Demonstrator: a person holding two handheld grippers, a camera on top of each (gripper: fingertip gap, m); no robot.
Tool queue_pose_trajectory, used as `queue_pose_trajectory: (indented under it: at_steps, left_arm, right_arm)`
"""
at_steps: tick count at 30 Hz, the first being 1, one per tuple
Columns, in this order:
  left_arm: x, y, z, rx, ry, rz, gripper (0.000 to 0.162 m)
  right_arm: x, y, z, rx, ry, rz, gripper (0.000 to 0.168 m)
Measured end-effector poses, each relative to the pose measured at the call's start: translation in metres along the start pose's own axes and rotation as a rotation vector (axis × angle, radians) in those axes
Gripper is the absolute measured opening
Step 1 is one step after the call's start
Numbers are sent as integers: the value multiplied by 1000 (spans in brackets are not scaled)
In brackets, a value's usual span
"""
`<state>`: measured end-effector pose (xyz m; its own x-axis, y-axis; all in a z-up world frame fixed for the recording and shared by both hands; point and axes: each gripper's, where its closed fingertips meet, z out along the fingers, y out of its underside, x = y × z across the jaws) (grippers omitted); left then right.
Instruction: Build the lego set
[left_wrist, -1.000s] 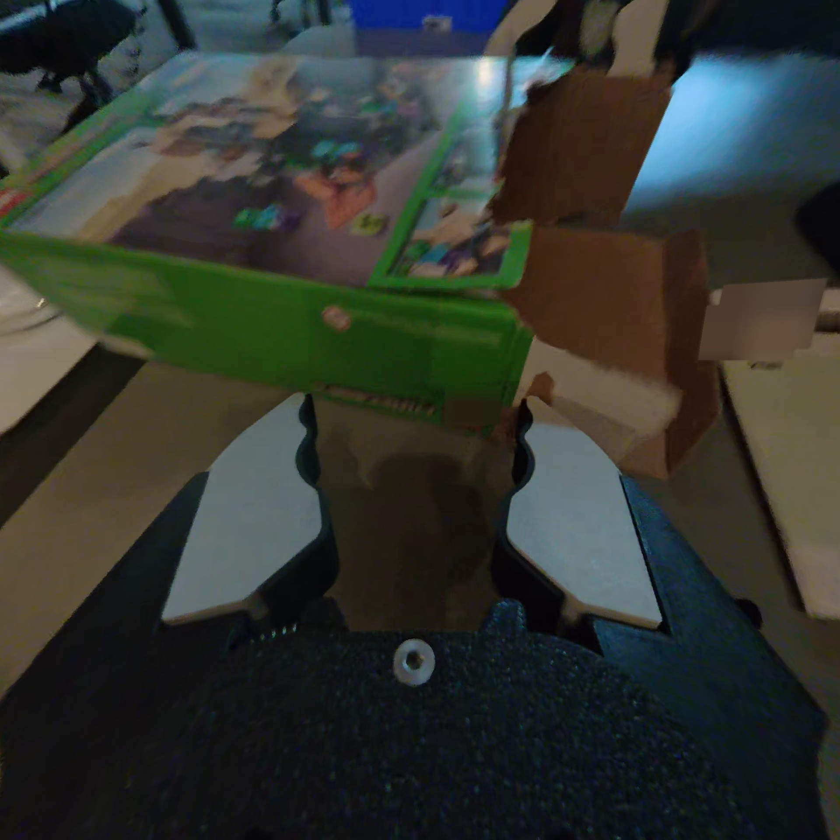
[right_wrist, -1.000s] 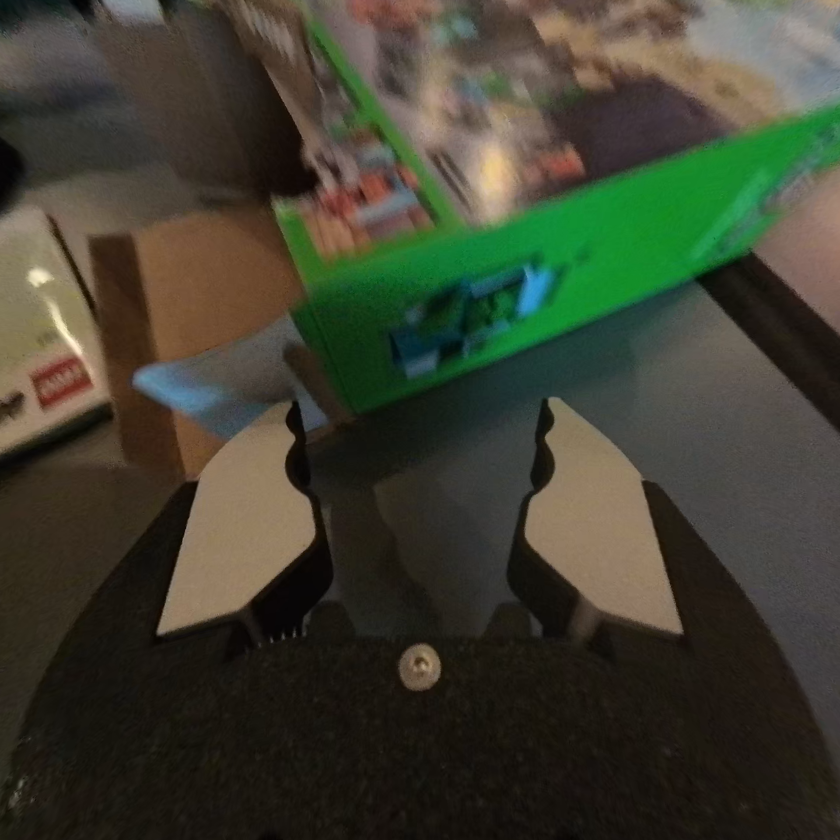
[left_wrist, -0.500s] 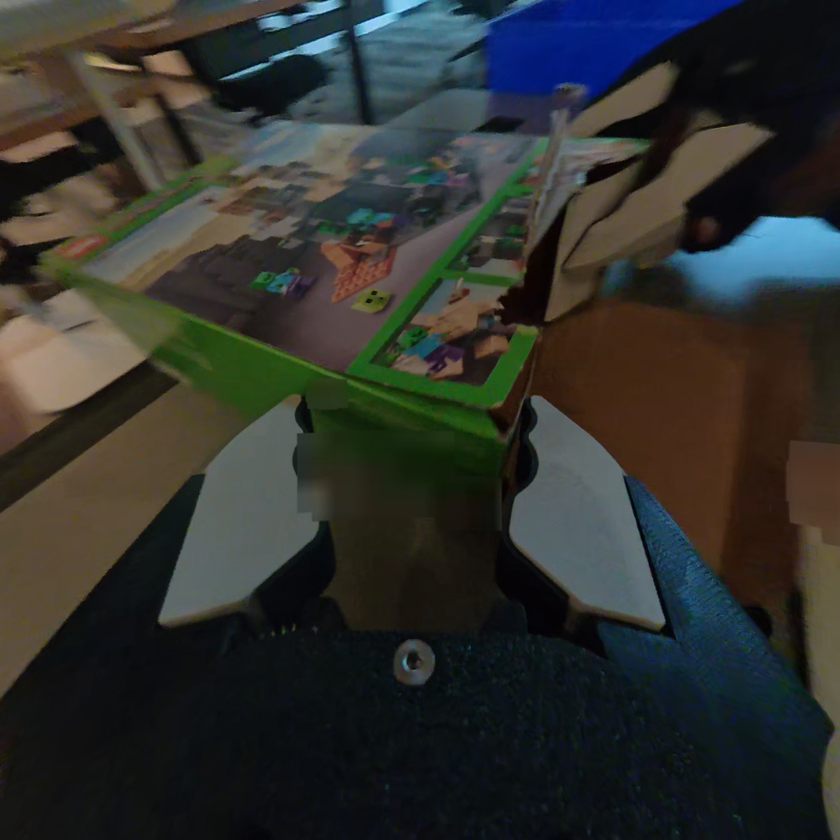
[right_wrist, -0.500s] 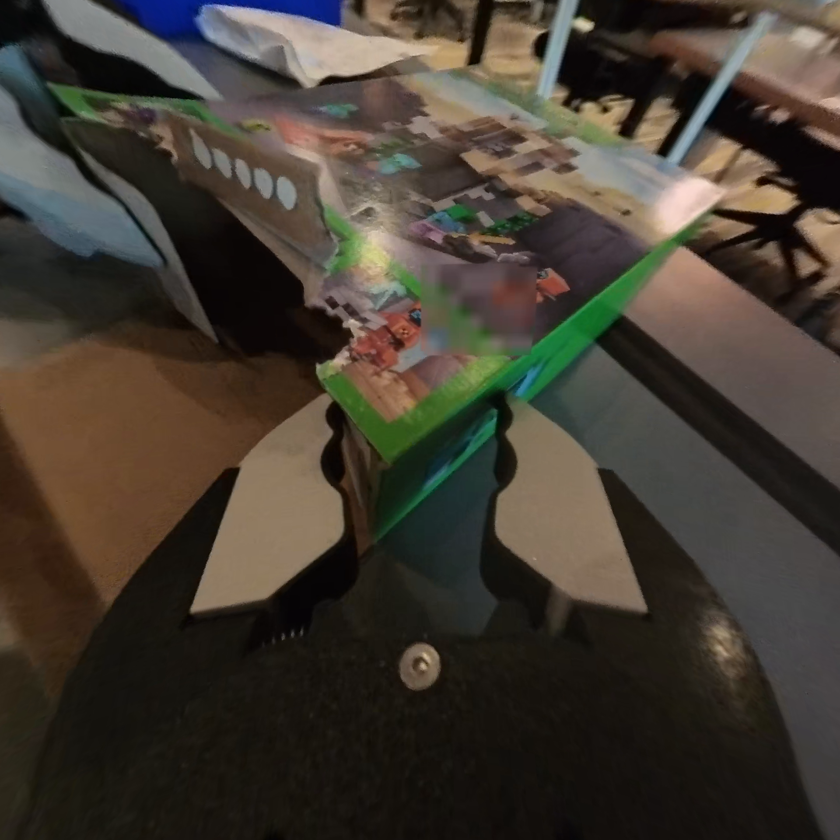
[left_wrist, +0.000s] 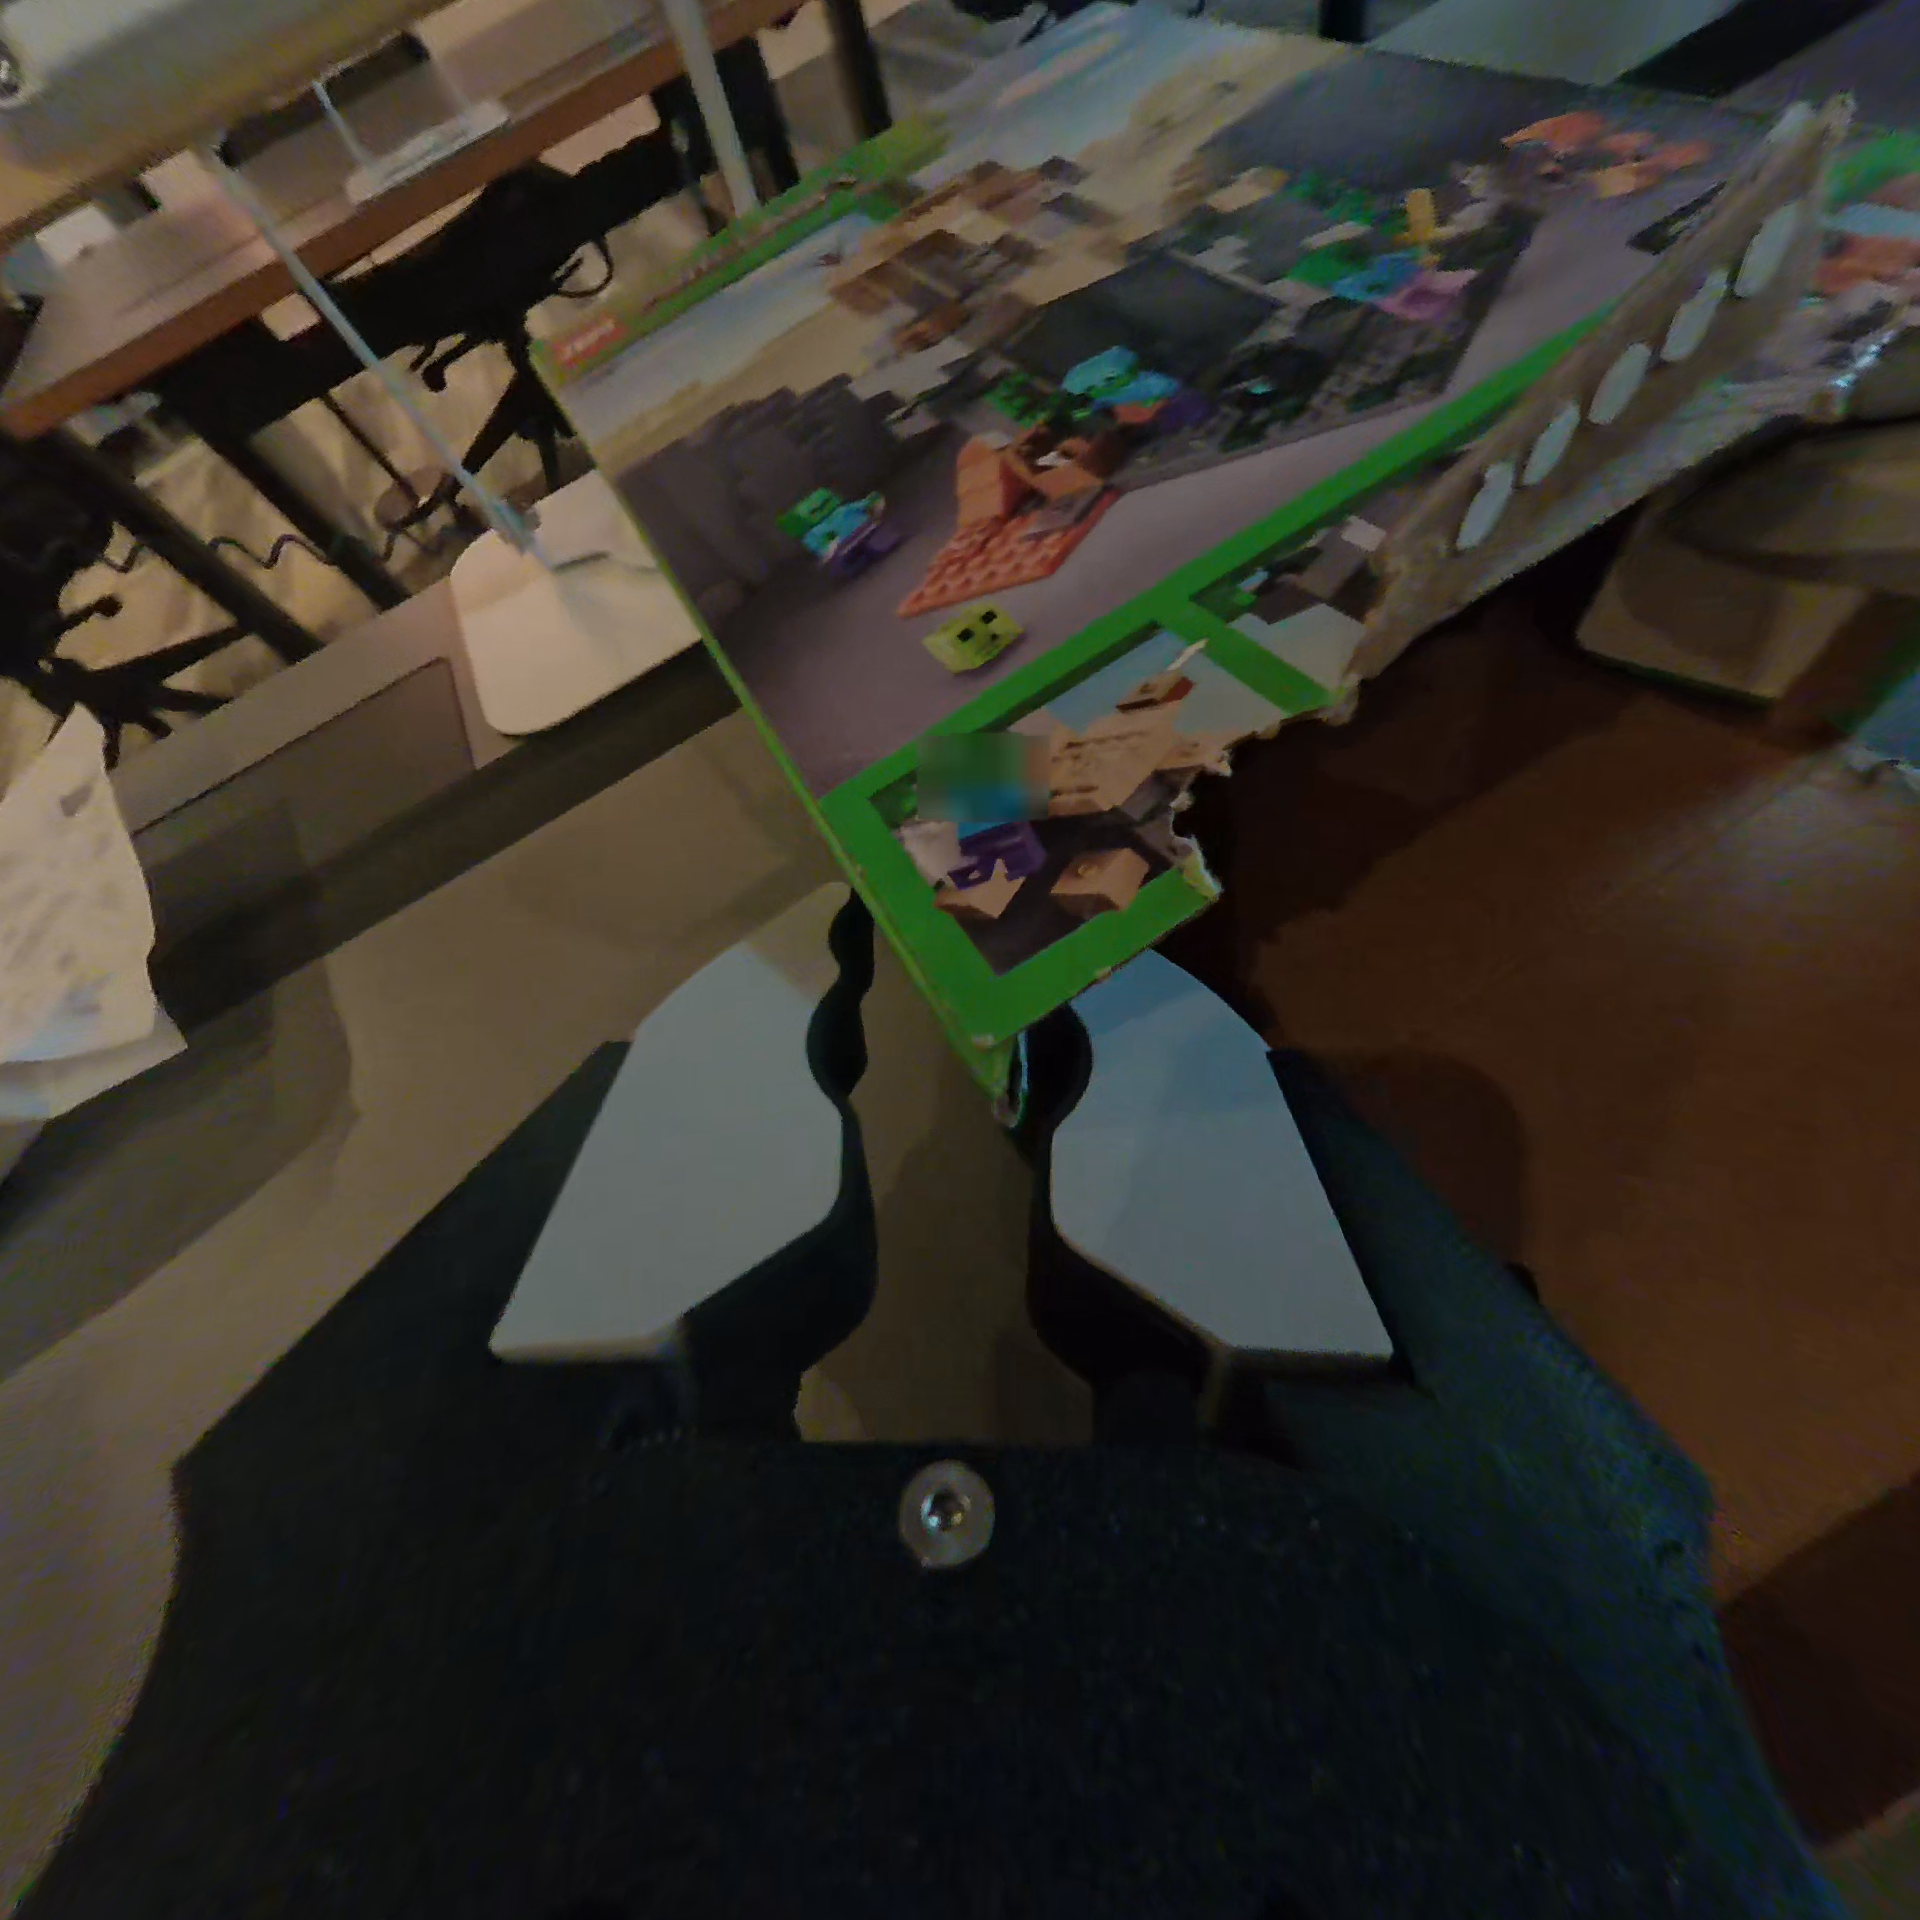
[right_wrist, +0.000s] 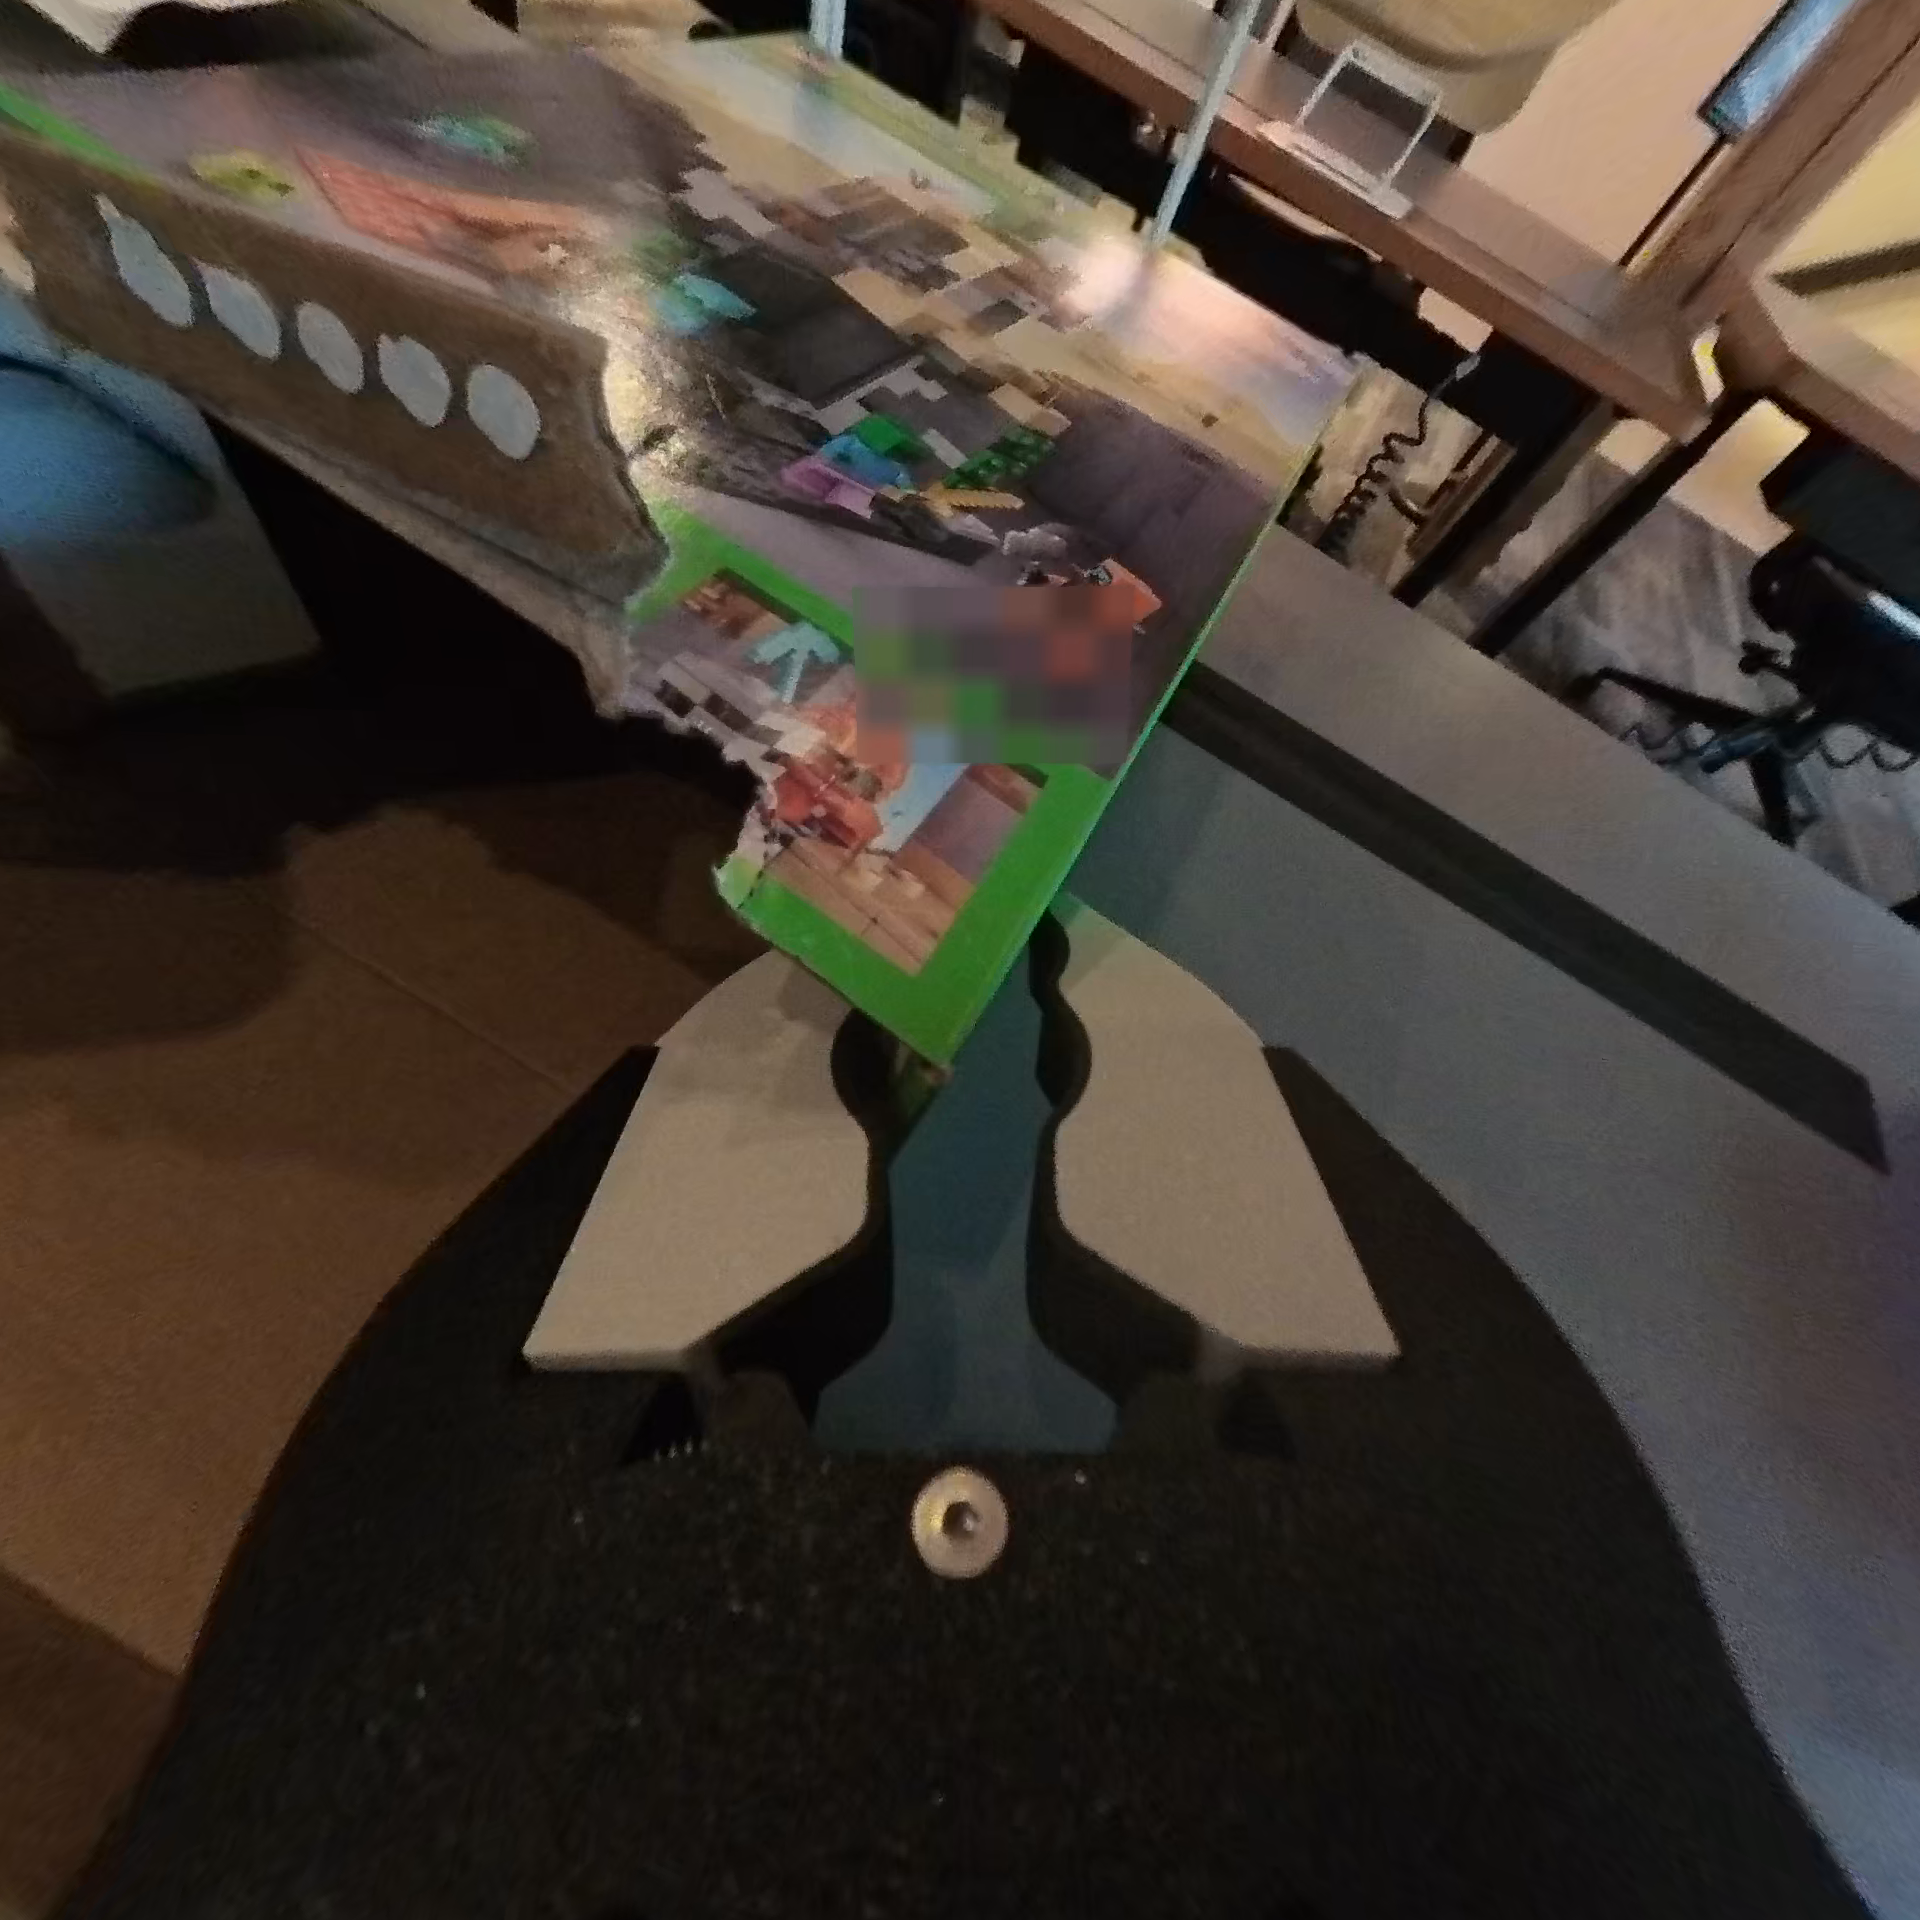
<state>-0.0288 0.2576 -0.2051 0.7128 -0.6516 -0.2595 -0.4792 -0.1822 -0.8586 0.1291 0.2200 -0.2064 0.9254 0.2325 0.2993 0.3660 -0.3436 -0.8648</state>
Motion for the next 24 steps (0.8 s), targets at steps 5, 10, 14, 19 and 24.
queue_pose_trajectory:
  at_steps: [5, 10, 14, 19, 24]
  left_arm:
    - [-2, 0, 1, 7, -18, 21, 31]
    - [3, 0, -10, 17, 15, 29, 46]
    - [4, 0, -34, 50, 77, 25, 56]
    - [-11, -2, -69, 95, 107, 4, 57]
    - [-13, 5, -84, 103, 121, 12, 52]
  right_arm:
    - [-5, -3, -3, 22, -29, 18, 33]
    - [-12, -9, -21, 39, -98, 31, 66]
    - [-8, -11, -57, 102, -176, 9, 70]
    - [-37, 6, -112, 146, -462, -195, 45]
    - [-79, 38, -126, 22, -676, -379, 34]
